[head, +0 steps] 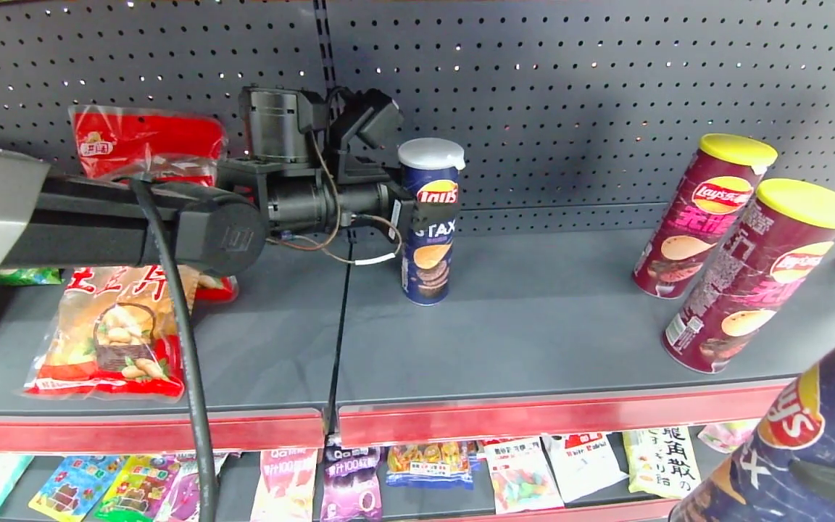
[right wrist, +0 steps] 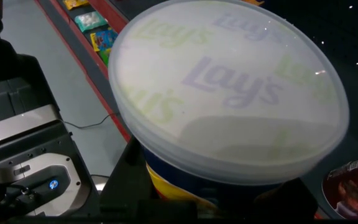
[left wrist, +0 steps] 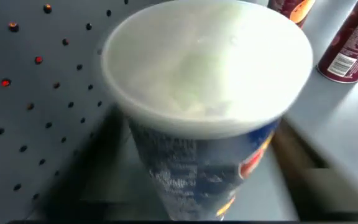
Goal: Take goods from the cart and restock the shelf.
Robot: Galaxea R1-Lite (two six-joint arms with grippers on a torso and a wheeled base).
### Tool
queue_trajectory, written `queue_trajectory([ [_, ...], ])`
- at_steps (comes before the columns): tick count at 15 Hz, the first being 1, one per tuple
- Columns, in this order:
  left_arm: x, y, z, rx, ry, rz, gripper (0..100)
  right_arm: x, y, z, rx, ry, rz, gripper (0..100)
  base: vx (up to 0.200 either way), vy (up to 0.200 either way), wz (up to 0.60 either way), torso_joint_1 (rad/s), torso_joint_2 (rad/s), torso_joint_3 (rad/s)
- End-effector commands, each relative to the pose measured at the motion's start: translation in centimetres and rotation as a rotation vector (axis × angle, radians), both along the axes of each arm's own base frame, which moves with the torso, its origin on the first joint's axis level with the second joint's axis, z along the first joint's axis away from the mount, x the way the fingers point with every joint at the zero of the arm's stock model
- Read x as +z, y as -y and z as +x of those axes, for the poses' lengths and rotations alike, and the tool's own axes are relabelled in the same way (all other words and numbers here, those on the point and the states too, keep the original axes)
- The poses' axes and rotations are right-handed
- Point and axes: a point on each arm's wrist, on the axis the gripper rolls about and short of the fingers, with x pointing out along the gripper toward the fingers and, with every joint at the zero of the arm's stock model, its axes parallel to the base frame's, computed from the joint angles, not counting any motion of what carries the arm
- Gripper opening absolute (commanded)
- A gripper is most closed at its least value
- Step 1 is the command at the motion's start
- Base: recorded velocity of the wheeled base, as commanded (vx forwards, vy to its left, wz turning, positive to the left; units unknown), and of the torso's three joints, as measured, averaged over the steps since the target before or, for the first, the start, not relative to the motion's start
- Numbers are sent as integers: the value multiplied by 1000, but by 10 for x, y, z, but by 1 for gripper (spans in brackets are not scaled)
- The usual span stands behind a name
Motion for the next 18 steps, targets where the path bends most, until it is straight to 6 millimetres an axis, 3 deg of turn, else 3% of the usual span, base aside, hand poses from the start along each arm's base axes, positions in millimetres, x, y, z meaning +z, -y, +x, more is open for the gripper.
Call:
queue_trajectory([
  [1,-4,5,0,-17,-8,4,0,0,0,0,-6,1,1,0,0,0,0,0,0,0],
  [5,-1,4,-12,-64,-18,2,0,1,1,1,-18,3,3,0,0,0,0,0,0,0],
  [8,1,-11,-37,-112,-51,9,0,2,1,1,-15,4,4,0,0,0,0,0,0,0],
  [9,1,-11,-37,-112,-51,9,0,2,1,1,-15,4,4,0,0,0,0,0,0,0],
  [11,3,-29,-72,-166,-82,13,0,1,0,3,-12,-2,0,0,0,0,0,0,0,0],
  [13,5,-37,-88,-202,-89,9,0,1,-1,3,-12,-3,-1,0,0,0,0,0,0,0],
  [18,-3,-45,-106,-249,-121,16,0,1,-1,4,-9,-7,-4,0,0,0,0,0,0,0],
])
